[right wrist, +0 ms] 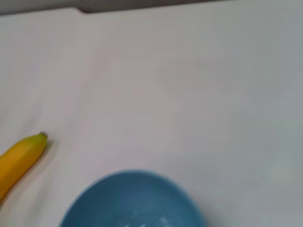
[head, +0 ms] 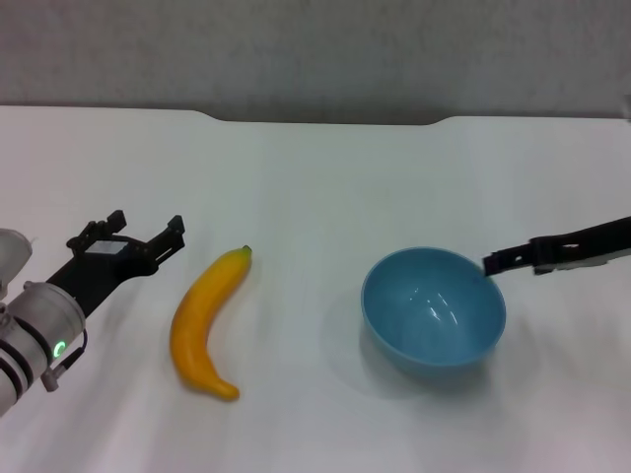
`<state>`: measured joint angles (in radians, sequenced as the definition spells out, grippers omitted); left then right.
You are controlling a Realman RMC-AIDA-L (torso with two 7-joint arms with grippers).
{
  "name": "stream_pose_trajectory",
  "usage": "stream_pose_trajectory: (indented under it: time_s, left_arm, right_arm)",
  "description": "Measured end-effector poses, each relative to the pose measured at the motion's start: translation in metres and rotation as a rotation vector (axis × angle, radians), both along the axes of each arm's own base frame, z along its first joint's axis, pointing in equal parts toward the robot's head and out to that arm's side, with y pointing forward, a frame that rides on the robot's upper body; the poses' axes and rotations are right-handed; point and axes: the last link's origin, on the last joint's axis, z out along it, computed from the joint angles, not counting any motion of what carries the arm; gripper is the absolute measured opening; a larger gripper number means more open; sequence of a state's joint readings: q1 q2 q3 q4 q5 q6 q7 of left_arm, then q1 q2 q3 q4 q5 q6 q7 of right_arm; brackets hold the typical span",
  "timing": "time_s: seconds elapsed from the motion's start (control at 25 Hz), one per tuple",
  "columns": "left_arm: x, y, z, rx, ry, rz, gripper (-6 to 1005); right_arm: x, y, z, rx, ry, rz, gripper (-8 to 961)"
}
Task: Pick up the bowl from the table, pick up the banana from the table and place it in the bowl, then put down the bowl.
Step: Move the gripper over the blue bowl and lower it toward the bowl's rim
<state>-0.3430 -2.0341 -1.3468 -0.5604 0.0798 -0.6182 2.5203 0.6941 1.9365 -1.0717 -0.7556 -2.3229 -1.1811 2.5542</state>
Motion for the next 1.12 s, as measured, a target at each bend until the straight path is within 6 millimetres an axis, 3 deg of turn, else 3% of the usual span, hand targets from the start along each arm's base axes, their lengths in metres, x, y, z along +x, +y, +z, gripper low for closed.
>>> stream_pose_trajectory:
  time_s: [0.2,0.44,0.8,1.12]
  left_arm:
    - [0.003,0.001,0.000,0.002,-0.003,-0.007,906]
    - [0.004,0.002,0.001,0.004,-0.005,-0.012,907]
    - [0.009,0.002,-0.002,-0.007,-0.002,-0.028,907]
    - [0.014,0.004,-0.003,-0.010,-0.003,-0.041,907]
  right_arm:
    - [-0.012,-0.002,-0.017,-0.060,-0.001,0.018,817]
    - [-0.009,-0.008,-0.033,-0.107,-0.026,-0.005,808]
    - [-0.004,-0.005,-0.033,-0.083,-0.039,-0.011,796]
    - [0.014,-0.007,-0.043,-0.060,-0.101,-0.040,786]
